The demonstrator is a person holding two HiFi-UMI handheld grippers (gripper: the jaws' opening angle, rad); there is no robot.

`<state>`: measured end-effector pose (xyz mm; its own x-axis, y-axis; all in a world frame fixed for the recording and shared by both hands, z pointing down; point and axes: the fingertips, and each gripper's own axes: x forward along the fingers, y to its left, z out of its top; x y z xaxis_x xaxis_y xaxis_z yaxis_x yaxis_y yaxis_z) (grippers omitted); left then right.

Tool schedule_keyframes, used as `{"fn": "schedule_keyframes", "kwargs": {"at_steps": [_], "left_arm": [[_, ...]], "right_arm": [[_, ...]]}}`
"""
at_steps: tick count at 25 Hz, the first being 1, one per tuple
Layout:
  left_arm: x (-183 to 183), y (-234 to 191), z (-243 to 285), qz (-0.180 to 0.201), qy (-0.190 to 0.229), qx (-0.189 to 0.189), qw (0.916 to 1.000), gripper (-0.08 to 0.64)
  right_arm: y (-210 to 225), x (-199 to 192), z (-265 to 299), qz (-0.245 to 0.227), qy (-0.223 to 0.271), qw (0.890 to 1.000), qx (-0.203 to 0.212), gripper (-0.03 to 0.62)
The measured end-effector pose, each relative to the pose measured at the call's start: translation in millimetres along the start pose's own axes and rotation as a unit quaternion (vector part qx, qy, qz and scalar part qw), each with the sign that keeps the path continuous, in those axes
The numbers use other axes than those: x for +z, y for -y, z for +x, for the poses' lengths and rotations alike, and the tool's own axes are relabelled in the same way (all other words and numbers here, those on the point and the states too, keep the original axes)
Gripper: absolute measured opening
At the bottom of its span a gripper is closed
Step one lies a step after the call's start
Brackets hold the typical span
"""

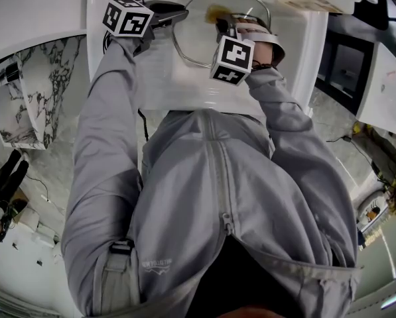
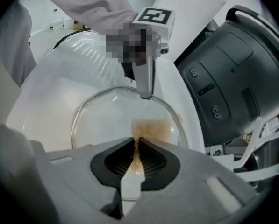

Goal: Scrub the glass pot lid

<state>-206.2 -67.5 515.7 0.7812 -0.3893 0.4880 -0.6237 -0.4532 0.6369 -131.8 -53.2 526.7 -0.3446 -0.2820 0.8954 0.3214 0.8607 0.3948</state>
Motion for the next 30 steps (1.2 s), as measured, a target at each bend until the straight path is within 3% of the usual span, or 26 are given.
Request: {"fn": "schedule_keyframes", "kwargs": {"at_steps": [8,13,19,23,30], "left_arm": [[1,1,-1,-0.003,0.008,0.006,0.9999,0.063],[1,1,-1,-0.005,0.012,0.01,0.9999,0.063],[2,2,-2,-0.01,0.025,0.008,0.9996,0.063],[2,1,-2,-0.008,0.025,0.01,0.9996,0.063],[3,4,-2,0.003,0.024,0.022,0.9995,0.063]], "right_arm": [[-48,5,0,-0.016,-0.026,0.998,0.049,0.029],[-73,7,4,-0.067,-0.045,0.995,0.051,0.029],[-134,-19,16,-0.058,-0.077,0.987,0.127,0.029],[-157,-51,24,-0.008,-0.093,0.979,0.181,0.029],[-151,-84,22,0.001,-0.09,0.979,0.182,0.029]]}}
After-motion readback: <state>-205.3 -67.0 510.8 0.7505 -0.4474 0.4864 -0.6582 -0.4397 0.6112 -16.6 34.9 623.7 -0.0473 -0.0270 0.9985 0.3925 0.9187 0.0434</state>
